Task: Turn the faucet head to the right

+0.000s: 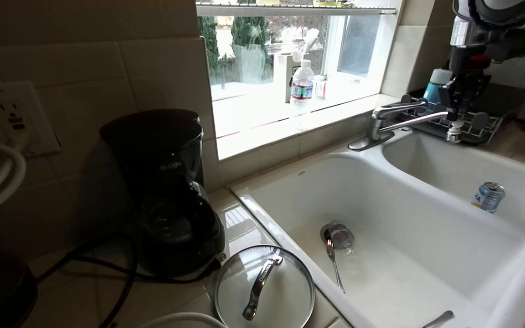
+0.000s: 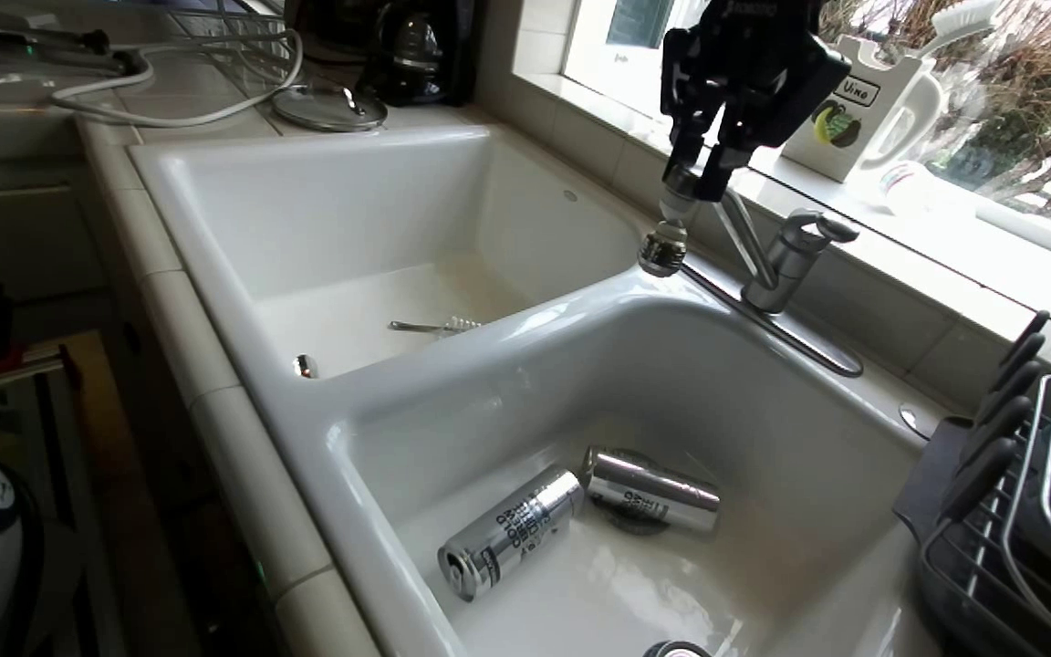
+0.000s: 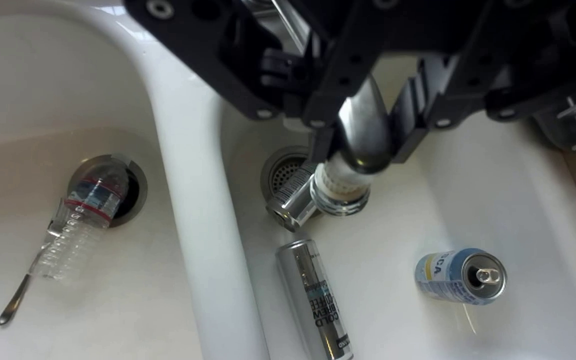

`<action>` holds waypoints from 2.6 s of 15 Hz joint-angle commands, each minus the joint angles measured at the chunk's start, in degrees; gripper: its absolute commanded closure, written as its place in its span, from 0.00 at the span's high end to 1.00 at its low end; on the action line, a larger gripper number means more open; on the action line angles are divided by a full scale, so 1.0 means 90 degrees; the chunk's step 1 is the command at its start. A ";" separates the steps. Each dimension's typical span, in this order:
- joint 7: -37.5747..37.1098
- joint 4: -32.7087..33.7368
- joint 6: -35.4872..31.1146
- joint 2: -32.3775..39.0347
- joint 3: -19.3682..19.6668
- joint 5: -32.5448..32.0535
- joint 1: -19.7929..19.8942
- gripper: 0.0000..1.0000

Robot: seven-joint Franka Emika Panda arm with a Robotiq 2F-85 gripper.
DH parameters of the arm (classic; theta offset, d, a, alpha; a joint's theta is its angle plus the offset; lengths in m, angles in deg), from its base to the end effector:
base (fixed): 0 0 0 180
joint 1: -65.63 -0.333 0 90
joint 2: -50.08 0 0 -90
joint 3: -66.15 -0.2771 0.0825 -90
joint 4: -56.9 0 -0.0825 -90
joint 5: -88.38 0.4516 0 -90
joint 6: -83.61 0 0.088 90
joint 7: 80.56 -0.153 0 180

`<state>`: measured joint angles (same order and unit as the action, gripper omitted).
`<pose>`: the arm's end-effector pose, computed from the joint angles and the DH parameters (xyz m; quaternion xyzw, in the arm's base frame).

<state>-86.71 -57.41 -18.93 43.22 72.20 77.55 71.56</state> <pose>0.5619 -0.1447 0.4028 0.9867 -0.1320 -0.0470 0.0826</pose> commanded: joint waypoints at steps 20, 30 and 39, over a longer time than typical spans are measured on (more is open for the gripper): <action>0.1963 0.0574 0.0445 0.0451 0.0638 0.0652 0.0433 0.08; 0.3089 0.1333 0.0111 0.1171 0.0900 -0.0417 0.0740 0.08; 0.4665 0.1897 -0.0143 0.1726 0.1041 -0.0606 0.1058 0.08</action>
<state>-46.62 -44.80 -14.98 54.10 79.09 76.65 77.57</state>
